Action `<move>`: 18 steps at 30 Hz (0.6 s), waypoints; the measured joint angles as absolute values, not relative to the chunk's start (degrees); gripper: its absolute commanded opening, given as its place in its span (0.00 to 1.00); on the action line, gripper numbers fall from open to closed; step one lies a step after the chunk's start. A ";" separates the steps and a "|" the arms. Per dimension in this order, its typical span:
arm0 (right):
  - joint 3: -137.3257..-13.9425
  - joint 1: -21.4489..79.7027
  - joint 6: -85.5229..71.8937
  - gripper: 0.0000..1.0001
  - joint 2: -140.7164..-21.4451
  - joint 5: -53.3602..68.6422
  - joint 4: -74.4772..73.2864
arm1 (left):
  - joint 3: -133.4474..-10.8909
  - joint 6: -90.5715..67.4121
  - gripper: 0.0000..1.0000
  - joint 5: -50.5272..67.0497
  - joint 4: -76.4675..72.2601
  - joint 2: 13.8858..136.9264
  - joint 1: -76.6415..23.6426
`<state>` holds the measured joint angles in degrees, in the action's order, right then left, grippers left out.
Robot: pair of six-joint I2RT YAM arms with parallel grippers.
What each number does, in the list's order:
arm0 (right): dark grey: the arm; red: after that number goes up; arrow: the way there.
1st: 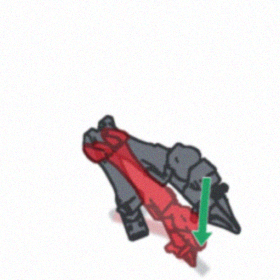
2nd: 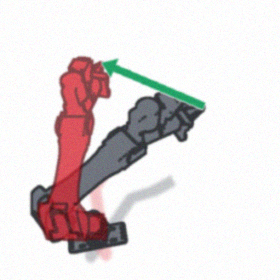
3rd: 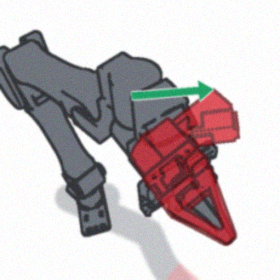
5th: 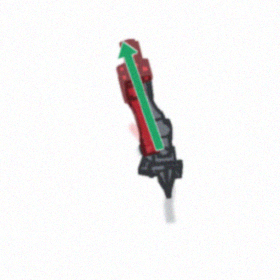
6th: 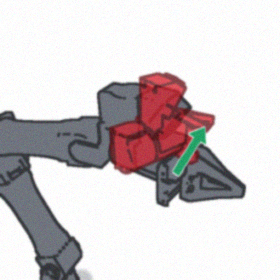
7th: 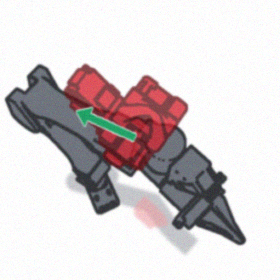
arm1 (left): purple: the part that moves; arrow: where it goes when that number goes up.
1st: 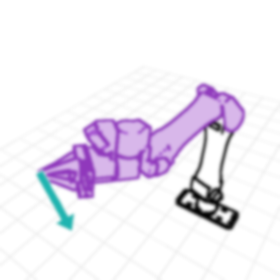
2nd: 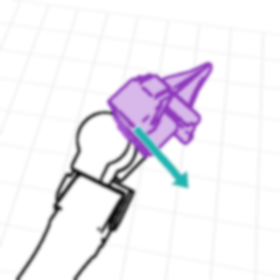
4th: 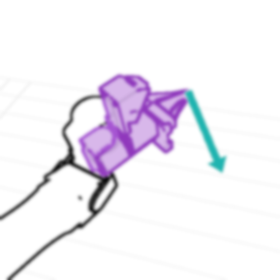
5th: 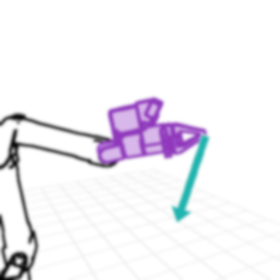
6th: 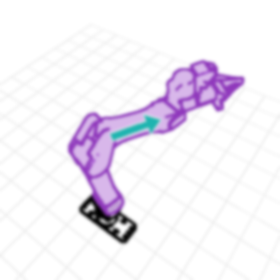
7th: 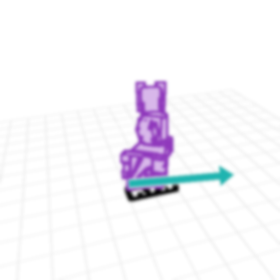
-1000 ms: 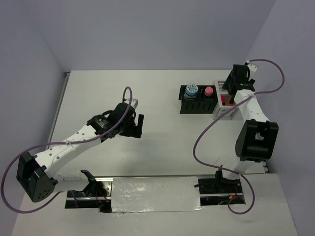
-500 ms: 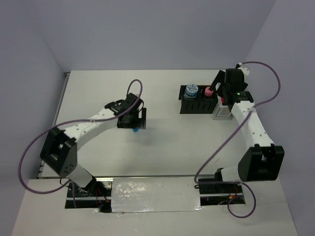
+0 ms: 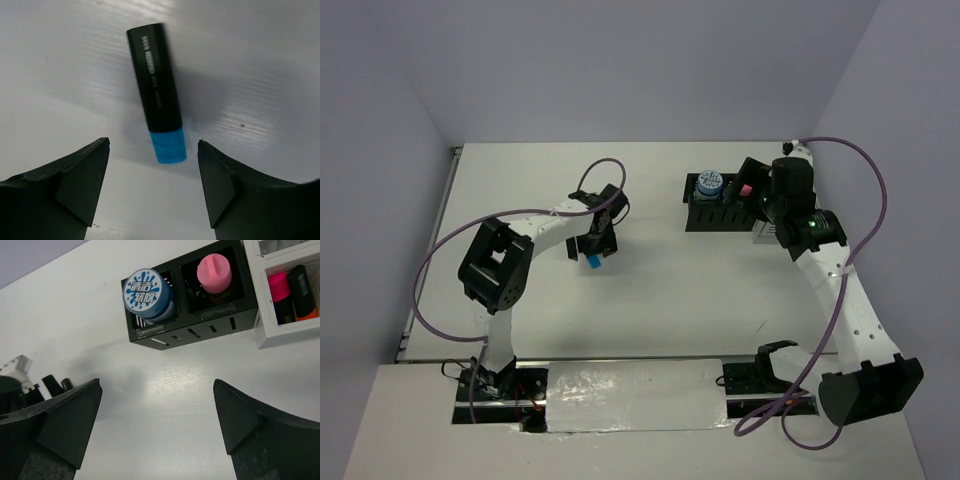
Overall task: Sort the stationery into containers
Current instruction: Pick up the pen from the center of the board.
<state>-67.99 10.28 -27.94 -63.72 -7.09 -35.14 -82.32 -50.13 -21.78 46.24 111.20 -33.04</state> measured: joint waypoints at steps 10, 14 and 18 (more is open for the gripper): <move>-71.16 10.37 -27.35 1.00 -56.47 -3.44 -38.98 | -72.90 -52.66 0.44 -20.69 37.52 108.92 -32.16; -71.11 10.37 -27.38 1.00 -55.61 -1.61 -39.64 | -71.24 -51.22 0.00 -19.70 33.71 108.20 -32.29; -68.29 10.37 -27.46 1.00 -54.83 3.95 -37.78 | -70.54 -48.51 0.00 -19.42 31.90 107.63 -32.80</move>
<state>-68.29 10.37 -27.46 -54.83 3.95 -37.78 -70.54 -48.51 -19.42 31.90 107.63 -32.80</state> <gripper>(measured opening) 0.996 0.277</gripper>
